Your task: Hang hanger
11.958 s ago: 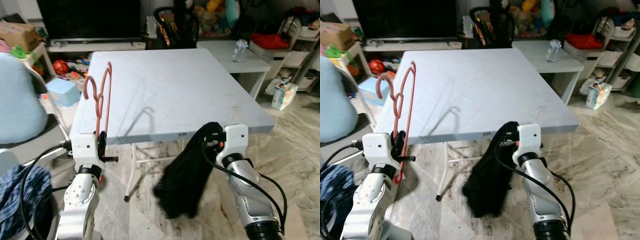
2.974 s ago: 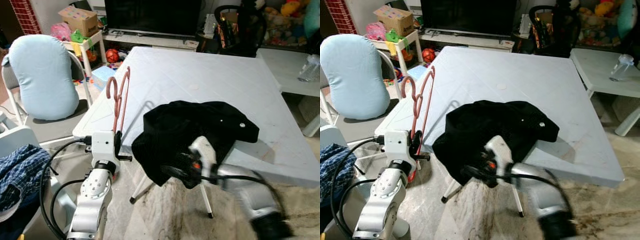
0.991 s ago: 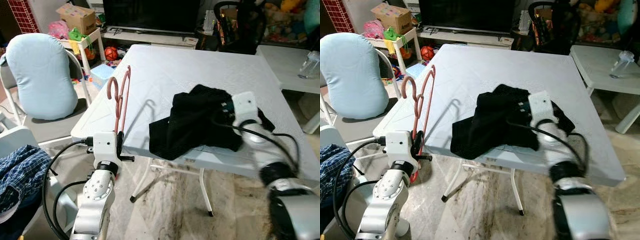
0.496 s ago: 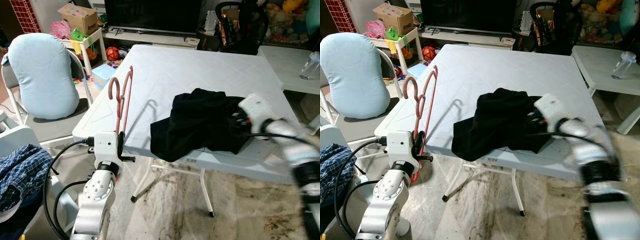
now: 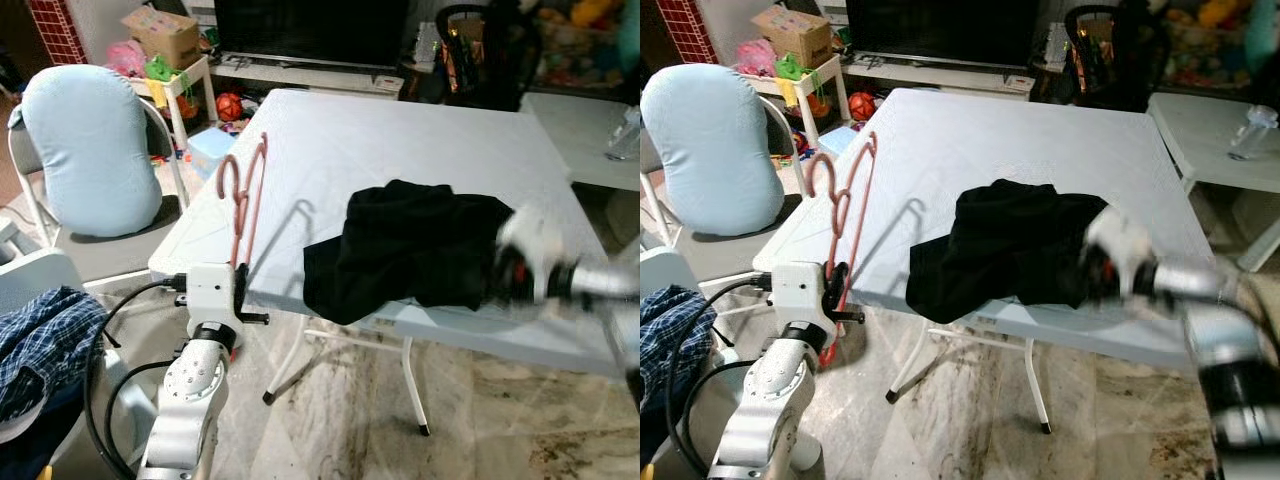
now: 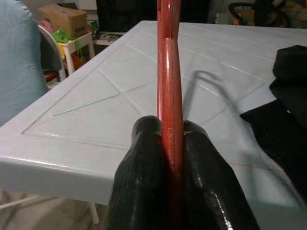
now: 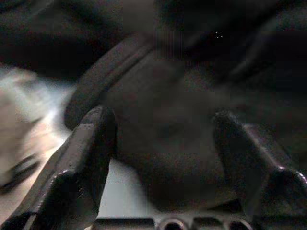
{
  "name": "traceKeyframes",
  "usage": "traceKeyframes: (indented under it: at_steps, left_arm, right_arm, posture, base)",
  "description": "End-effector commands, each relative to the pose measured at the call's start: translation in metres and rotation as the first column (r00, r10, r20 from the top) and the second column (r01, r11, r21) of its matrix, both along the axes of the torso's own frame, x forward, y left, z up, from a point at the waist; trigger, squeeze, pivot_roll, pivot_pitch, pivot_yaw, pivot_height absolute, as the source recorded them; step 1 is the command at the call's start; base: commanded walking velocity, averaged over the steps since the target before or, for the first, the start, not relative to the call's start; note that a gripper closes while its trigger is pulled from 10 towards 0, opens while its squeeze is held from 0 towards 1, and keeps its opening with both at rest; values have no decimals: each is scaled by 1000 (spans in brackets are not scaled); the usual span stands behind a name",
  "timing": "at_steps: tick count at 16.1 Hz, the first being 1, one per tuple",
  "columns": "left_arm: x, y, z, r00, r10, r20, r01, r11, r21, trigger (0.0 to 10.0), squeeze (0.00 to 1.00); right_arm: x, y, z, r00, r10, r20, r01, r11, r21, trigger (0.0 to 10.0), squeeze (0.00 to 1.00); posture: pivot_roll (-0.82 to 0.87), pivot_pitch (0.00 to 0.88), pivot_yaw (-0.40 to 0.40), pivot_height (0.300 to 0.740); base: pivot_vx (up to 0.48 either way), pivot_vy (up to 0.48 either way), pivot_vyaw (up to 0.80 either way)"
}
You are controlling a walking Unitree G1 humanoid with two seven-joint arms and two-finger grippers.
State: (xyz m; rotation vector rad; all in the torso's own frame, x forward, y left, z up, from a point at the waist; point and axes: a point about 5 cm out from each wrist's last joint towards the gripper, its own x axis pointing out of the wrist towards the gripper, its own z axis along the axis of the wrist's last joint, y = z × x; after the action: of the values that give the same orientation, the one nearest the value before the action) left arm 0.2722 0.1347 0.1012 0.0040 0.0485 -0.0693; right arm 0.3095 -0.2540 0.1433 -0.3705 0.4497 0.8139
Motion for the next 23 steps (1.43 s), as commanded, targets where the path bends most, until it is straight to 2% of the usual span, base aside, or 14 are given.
traceKeyframes:
  at_steps: [1,4,5,7,8,12,17,19,21,22,23]
  left_arm:
    - [-1,0,0,1000,-7,-3,7,1000,0,10000,0]
    - [1,-2,1,1000,-18,-3,18,1000,1,10000,0]
    - [2,-3,1,1000,-24,-2,24,1000,1,10000,0]
    - [2,-3,2,1000,-24,-1,24,1000,2,10000,0]
    - [2,-3,2,1000,-25,-1,25,1000,3,10000,0]
    - [1,-3,2,1000,-20,0,20,1000,2,10000,0]
    - [1,-4,1,1000,-14,-1,14,1000,-4,10000,0]
    - [1,-5,1,1000,-16,-1,16,1000,-8,10000,0]
    - [0,-6,1,1000,-15,-3,15,1000,-10,10000,0]
    - [0,-6,1,1000,-14,-5,14,1000,-11,10000,0]
    - [0,-6,1,1000,-14,-5,14,1000,-12,10000,0]
  right_arm:
    - [-9,4,1,995,85,-45,-85,996,8,10000,0]
    - [-18,13,-18,989,97,-115,-93,995,38,10000,0]
    - [-21,28,-27,981,130,-144,-121,990,68,10000,0]
    - [-18,46,-37,981,125,-147,-111,989,96,10000,0]
    - [-15,65,-48,981,116,-154,-99,989,113,10000,0]
    - [-11,94,-61,982,81,-169,-56,987,147,10000,0]
    - [0,109,-70,981,-32,-189,62,986,154,10000,0]
    - [11,115,-73,975,-135,-174,161,976,144,10000,0]
    - [20,119,-77,958,-237,-163,260,955,141,10000,0]
    - [28,128,-78,934,-318,-160,342,927,155,10000,0]
    - [29,130,-78,930,-330,-160,354,921,160,10000,0]
  posture:
    - [60,0,-14,740]
    - [57,0,-8,740]
    - [58,0,-7,740]
    - [60,0,-7,740]
    - [65,0,-10,740]
    - [76,0,-20,740]
    - [72,0,-28,740]
    - [73,0,-29,740]
    - [73,0,-31,740]
    - [75,0,-34,740]
    - [76,0,-34,740]
  base:
    - [0,0,0]
    - [0,0,0]
    - [0,0,0]
    - [0,0,0]
    - [0,0,0]
    - [0,0,0]
    - [0,0,0]
    - [0,0,0]
    - [0,0,0]
    - [0,0,0]
    - [0,0,0]
